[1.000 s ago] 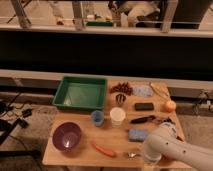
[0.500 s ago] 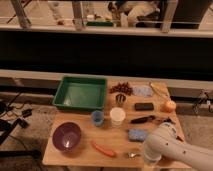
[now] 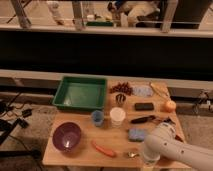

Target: Place fork in purple bowl

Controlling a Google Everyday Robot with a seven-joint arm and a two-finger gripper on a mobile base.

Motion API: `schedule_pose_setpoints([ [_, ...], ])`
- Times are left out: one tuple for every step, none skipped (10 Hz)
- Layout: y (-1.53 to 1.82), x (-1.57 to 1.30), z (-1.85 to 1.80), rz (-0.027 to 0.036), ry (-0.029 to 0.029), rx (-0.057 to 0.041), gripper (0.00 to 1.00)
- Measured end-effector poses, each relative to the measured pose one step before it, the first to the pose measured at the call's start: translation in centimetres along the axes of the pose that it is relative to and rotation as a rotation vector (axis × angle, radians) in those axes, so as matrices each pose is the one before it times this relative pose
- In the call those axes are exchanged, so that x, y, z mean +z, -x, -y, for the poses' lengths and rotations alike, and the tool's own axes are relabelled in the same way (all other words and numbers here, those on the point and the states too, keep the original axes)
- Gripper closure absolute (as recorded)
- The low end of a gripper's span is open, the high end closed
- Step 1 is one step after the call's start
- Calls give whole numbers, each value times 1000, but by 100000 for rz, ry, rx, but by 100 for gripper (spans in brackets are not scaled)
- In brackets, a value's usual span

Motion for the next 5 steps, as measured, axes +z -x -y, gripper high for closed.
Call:
schedule_pose_setpoints([
  [-23, 27, -46, -52, 125, -83, 27],
  [11, -3, 10, -44, -31, -157, 38],
  [45, -3, 8, -5, -58, -155, 47],
  [25, -35, 23, 55, -186, -48, 52],
  [24, -138, 57, 5, -429, -6, 54],
])
